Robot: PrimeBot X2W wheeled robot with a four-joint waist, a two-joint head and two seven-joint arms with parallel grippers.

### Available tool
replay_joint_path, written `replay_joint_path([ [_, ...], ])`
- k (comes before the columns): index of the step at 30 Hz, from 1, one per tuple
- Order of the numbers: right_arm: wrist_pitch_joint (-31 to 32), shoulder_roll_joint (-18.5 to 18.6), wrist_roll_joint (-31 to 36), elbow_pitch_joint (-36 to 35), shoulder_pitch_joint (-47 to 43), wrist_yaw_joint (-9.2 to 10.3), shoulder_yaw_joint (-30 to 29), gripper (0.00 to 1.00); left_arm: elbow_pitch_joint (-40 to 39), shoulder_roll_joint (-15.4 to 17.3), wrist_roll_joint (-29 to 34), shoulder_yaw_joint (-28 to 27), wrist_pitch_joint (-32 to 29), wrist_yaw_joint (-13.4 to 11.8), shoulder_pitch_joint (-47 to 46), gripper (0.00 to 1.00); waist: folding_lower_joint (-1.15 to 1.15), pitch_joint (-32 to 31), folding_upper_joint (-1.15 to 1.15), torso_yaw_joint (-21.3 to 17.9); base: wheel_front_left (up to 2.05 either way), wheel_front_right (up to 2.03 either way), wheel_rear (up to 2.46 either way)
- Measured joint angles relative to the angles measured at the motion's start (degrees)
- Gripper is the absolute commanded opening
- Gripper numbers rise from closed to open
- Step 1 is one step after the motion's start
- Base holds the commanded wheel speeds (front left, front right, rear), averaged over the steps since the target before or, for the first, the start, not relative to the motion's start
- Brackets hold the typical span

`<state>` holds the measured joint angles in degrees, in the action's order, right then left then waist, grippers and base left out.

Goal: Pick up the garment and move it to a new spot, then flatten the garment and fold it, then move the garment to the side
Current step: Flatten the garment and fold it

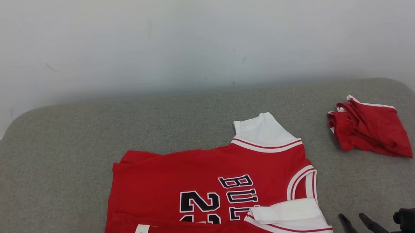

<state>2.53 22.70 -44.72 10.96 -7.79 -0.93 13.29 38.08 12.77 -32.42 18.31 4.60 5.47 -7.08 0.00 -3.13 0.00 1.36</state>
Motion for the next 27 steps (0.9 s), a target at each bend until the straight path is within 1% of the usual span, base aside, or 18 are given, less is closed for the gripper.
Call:
replay_joint_path([
  [5,-1.61,-0.04,0.02,-3.90,0.47,0.97,-1.47,1.00,-4.81,0.34,0.09,-1.25,3.43,-1.56,0.07,1.00,0.00,0.02,0.00,-0.14,0.00,0.00,0.00],
  [7,-2.90,-0.85,0.04,-5.41,2.03,1.04,-1.81,1.00,-7.08,0.42,0.30,-2.04,5.56,-2.67,0.07,1.00,0.00,0.10,0.00,-0.22,0.00,0.00,0.00],
  [11,-5.42,-1.93,0.47,-6.53,3.13,1.97,-2.58,1.00,-10.29,0.63,1.93,-2.97,8.14,-4.16,0.09,1.00,0.00,0.21,0.00,-0.33,0.00,0.00,0.00],
  [14,-7.28,-2.19,1.66,-7.32,3.82,2.25,-3.00,1.00,-12.70,0.57,2.35,-3.41,8.64,-5.22,0.67,1.00,0.00,0.29,0.00,-0.43,0.00,0.00,0.00],
  [17,-9.32,-3.01,2.05,-7.55,3.83,3.18,-3.86,1.00,-14.43,0.47,3.35,-3.44,9.09,-6.60,1.91,1.00,0.00,0.36,0.00,-0.50,0.00,0.00,0.00],
  [19,-10.40,-3.79,2.50,-7.58,3.84,3.97,-4.15,1.00,-15.22,0.55,5.24,-2.99,9.13,-7.69,2.42,1.00,0.00,0.42,0.00,-0.56,0.00,0.00,0.00],
  [21,-11.15,-3.97,3.70,-7.57,3.84,4.05,-3.75,1.00,-16.36,0.48,5.66,-3.09,9.14,-8.16,2.75,1.00,0.00,0.49,0.00,-0.63,0.00,0.00,0.00],
  [24,-12.82,-4.23,4.77,-7.53,3.84,4.98,-3.90,1.00,-17.89,0.11,6.04,-3.08,9.15,-9.06,3.81,1.00,0.00,0.62,0.00,-0.76,0.00,0.00,0.00],
  [27,-13.74,-4.54,5.55,-7.36,3.84,5.50,-4.43,1.00,-19.20,-0.22,6.35,-3.19,9.56,-9.58,4.60,1.00,0.00,0.74,0.00,-0.86,0.00,0.00,0.00],
])
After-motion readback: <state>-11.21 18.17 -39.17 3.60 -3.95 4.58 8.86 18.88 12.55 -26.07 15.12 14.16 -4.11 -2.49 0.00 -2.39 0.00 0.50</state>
